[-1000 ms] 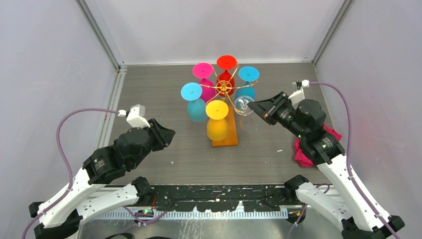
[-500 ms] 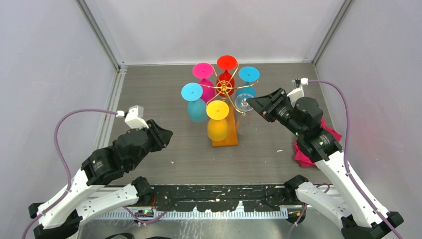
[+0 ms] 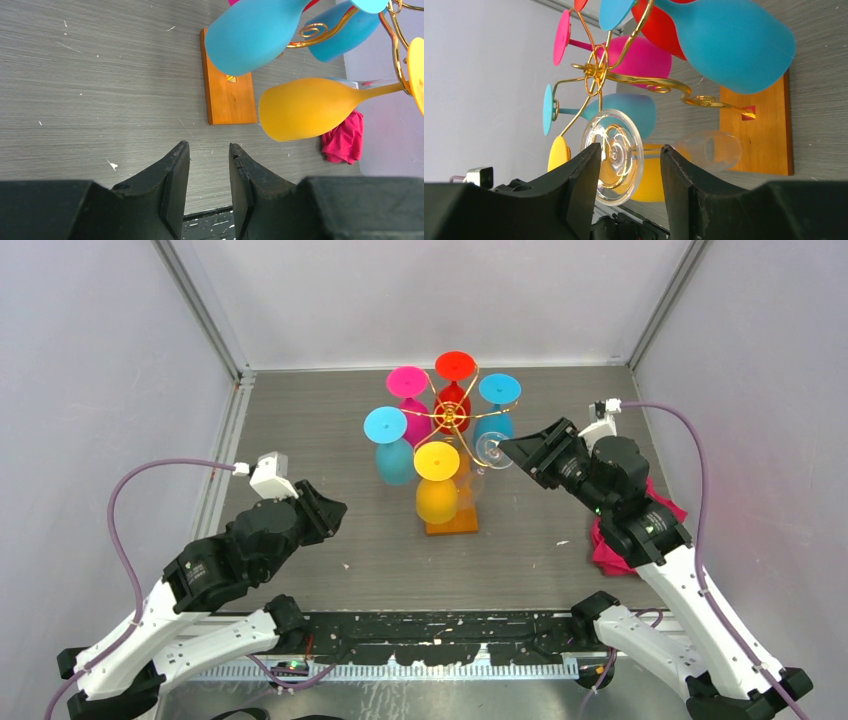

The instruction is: Place the wine glass upside down on the wine glass rack

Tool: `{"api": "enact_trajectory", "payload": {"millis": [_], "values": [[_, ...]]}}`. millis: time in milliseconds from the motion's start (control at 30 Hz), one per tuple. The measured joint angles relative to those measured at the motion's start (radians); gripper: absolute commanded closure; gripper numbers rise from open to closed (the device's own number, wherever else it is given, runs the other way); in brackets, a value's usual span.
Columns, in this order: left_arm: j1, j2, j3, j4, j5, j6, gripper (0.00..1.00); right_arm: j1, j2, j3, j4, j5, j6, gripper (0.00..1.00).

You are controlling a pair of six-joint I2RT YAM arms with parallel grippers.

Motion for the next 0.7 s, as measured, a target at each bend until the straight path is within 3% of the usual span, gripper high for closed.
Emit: {"api": "enact_trajectory", "payload": {"millis": [433, 700], "values": [[0.000, 0.009, 0.009, -0.004, -0.021, 0.025, 0.63, 0.000, -0.020, 0.046, -0.079, 0.069, -0.058, 0.46], [0.000, 0.114, 0.163, -0.045, -0.098, 0.126, 0.60, 0.000, -0.021, 0.246, -0.245, 0.291, -0.228, 0.46]]}}
